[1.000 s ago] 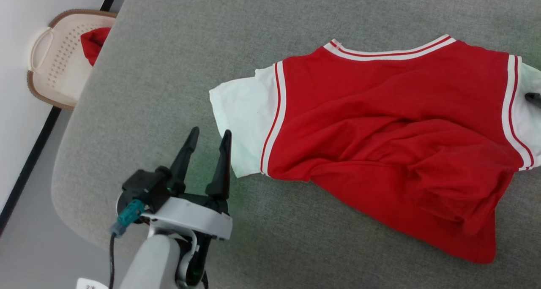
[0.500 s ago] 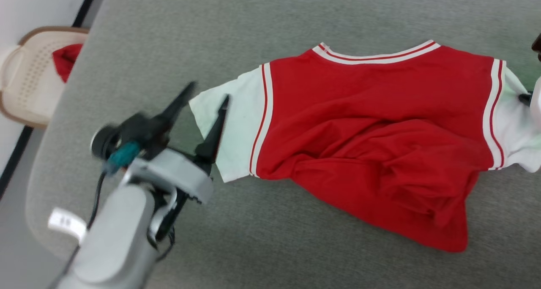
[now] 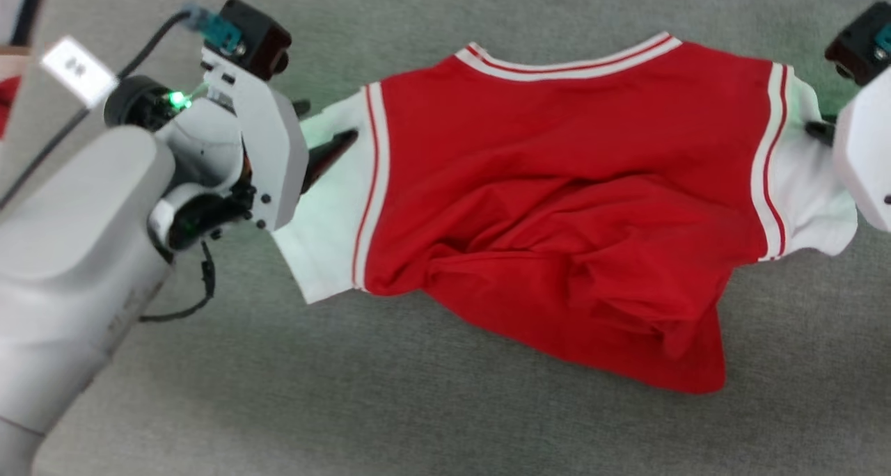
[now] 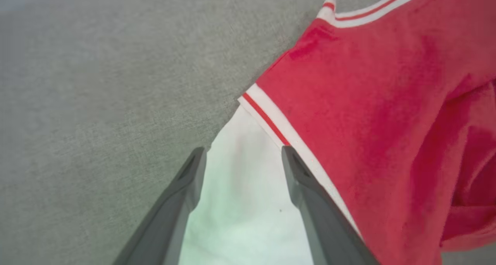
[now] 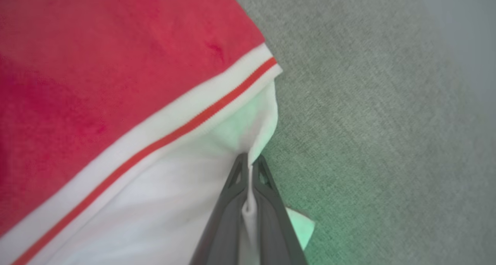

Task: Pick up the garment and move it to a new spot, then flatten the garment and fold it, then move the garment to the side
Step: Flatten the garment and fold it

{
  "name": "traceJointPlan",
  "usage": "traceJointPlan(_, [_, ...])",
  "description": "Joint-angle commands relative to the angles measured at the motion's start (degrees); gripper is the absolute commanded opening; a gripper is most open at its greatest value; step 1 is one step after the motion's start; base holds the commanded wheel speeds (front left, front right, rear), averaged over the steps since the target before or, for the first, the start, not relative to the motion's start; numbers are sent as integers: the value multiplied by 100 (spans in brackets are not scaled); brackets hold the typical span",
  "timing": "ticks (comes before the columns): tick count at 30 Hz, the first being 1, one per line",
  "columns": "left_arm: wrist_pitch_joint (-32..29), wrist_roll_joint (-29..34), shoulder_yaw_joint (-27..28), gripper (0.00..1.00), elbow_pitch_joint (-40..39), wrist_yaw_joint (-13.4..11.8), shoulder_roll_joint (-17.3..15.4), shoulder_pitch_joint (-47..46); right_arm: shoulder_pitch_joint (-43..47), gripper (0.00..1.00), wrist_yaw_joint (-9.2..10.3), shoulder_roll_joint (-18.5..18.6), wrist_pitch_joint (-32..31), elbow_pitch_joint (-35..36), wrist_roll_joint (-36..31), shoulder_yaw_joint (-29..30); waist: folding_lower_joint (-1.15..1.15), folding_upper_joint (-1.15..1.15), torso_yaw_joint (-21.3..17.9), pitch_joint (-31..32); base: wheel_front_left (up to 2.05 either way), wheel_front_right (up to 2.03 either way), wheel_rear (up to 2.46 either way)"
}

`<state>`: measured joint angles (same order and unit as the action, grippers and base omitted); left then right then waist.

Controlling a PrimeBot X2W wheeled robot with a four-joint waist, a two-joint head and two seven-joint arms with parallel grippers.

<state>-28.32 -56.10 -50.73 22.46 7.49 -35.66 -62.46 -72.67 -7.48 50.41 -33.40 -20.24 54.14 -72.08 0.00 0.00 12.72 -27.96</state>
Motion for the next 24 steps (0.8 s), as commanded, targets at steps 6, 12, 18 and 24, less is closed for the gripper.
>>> traceJointPlan(6, [-433,-629,-863,100,541,-9,-105,-668,118,0,1,-211,-244,30,-144,-245,0,0,-321,-423,0,0,0])
traceJointPlan(12, [-216,-699,-1412,100,952,-19,-139,-873,121,0,2,-180,-276,113,-153,-283,0,0,-365,-484,0,0,0])
traceJointPlan(18, [-391,-1278,-1920,3,1030,-13,-81,-878,179,0,1,-193,-221,156,-71,-295,0,0,-417,-472,0,0,0])
traceJointPlan(24, [-2,-1527,-2012,0,1284,-15,-157,-1058,170,0,1,-401,333,-76,164,44,0,0,-531,-247,0,0,0])
